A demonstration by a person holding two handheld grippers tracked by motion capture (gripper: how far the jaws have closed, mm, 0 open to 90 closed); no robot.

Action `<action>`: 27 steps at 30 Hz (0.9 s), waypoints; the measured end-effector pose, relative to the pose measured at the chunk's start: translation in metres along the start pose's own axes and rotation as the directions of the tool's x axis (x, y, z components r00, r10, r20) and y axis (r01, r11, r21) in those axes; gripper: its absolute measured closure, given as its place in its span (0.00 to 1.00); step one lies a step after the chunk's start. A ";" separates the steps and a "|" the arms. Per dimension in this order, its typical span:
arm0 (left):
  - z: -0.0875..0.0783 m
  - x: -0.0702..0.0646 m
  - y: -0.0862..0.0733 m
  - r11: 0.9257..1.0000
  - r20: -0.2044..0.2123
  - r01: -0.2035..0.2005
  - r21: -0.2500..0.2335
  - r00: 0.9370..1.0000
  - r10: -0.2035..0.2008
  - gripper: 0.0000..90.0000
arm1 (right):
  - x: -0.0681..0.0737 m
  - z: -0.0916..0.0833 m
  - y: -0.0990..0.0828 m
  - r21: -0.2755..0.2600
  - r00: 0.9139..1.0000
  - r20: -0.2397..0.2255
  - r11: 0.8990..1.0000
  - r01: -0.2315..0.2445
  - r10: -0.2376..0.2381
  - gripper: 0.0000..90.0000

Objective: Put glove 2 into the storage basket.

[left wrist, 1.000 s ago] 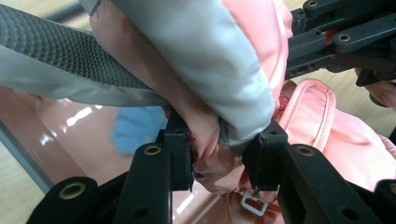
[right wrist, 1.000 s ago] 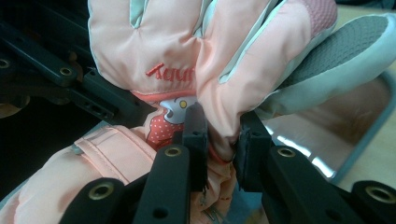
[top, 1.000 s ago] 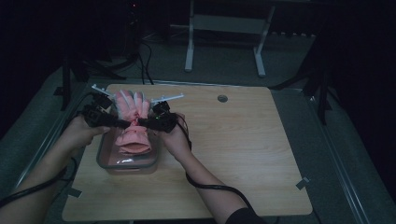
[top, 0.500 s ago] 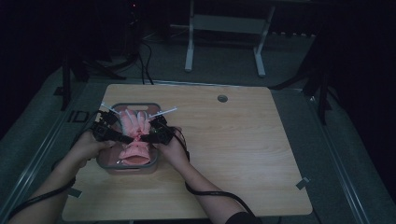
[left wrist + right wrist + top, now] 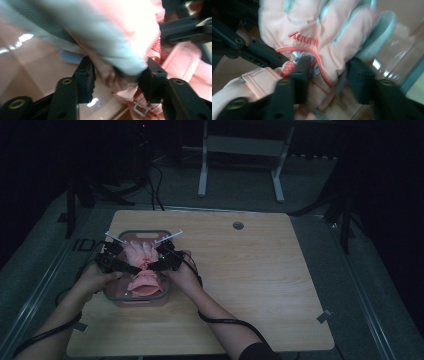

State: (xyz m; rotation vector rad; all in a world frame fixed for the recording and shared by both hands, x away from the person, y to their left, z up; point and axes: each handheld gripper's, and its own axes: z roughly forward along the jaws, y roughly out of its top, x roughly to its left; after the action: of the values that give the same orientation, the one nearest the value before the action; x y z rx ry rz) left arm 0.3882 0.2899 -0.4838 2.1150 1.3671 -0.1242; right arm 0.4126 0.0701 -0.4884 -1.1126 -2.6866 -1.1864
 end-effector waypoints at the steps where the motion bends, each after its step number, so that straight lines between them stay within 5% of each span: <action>1: 0.000 0.000 0.001 1.000 0.002 0.000 -0.004 1.000 0.000 0.55 | -0.001 -0.002 0.001 -0.006 1.000 0.000 1.000 0.002 -0.002 0.49; 10: 0.001 -0.009 0.005 0.997 -0.072 -0.025 -0.075 0.997 0.019 0.42 | -0.011 -0.020 -0.001 -0.089 0.991 -0.134 0.996 -0.003 -0.008 0.23; 16: -0.006 -0.013 0.003 0.987 -0.110 -0.038 -0.158 0.994 0.020 0.20 | -0.014 -0.031 -0.003 -0.112 0.986 -0.158 0.993 0.040 -0.057 0.21; 20: -0.019 -0.020 0.001 0.973 -0.098 -0.046 -0.227 0.995 0.024 0.01 | -0.018 -0.038 -0.005 -0.123 0.985 -0.157 0.991 0.048 -0.067 0.21; 27: -0.036 -0.055 0.000 0.934 -0.100 -0.146 -0.327 0.988 0.119 0.01 | -0.025 -0.055 -0.010 -0.138 0.982 -0.166 0.988 0.069 -0.092 0.19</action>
State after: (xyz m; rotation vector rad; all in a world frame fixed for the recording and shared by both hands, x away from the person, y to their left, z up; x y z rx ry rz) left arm 0.3541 0.2655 -0.4335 1.9321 1.1875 0.2334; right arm 0.4108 0.0144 -0.4620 -0.8740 -2.5781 -1.4196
